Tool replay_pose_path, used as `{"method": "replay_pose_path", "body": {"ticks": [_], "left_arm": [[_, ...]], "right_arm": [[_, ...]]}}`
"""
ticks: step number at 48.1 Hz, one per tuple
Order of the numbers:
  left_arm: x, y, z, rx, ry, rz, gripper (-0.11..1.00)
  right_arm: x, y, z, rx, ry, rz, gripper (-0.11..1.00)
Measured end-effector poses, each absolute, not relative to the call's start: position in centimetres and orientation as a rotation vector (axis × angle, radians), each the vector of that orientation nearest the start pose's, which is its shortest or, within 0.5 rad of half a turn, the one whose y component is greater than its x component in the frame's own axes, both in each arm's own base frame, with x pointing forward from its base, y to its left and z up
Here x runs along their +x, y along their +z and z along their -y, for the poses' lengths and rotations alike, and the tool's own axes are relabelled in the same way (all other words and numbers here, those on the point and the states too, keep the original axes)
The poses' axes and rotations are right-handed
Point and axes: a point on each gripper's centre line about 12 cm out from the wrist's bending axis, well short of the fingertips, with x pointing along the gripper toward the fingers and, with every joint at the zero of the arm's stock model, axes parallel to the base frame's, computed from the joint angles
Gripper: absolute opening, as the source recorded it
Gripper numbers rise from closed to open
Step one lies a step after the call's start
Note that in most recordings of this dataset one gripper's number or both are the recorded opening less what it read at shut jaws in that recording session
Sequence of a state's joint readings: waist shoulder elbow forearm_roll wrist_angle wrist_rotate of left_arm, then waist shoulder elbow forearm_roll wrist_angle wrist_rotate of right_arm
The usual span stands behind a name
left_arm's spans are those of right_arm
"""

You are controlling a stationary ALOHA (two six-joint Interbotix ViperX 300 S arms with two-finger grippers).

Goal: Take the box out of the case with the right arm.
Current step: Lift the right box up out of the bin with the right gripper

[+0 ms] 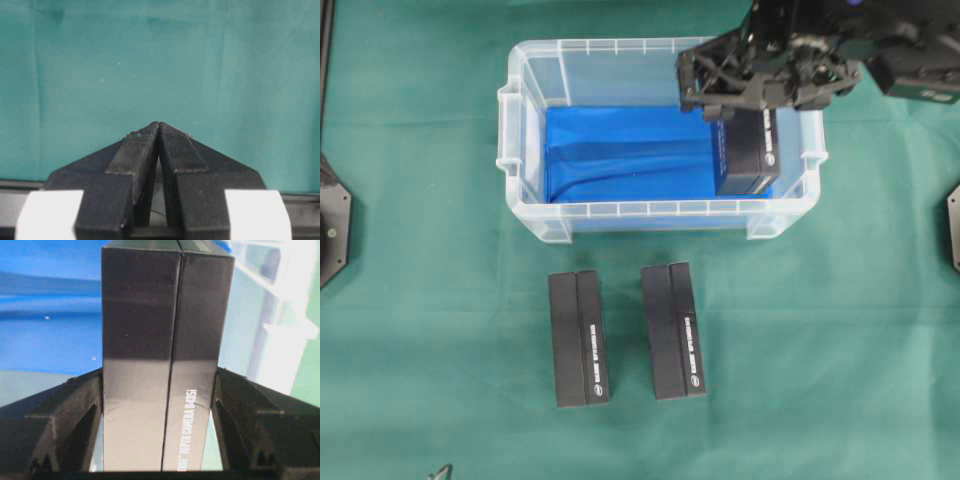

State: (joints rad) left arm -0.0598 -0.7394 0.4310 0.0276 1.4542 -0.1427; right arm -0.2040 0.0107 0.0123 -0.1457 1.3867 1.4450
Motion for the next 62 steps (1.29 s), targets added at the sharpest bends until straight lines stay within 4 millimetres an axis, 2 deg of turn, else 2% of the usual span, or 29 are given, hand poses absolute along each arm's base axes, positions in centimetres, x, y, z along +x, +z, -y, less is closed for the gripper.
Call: {"method": "replay_pose_path", "body": {"ticks": [10, 20, 62], "left_arm": [[17.6, 37.2, 0.7, -0.073, 0.052, -1.144, 0.0], [17.5, 37.3, 0.7, -0.073, 0.052, -1.139, 0.0], [17.5, 37.3, 0.7, -0.072, 0.051, -1.139, 0.0]], "right_arm": [[36.6, 34.2, 9.6, 1.176, -1.246, -0.937, 0.65], [36.3, 36.6, 9.6, 1.174, -1.245, -0.926, 0.65], [36.2, 36.9, 9.6, 1.173, -1.251, -0.929, 0.65]]}}
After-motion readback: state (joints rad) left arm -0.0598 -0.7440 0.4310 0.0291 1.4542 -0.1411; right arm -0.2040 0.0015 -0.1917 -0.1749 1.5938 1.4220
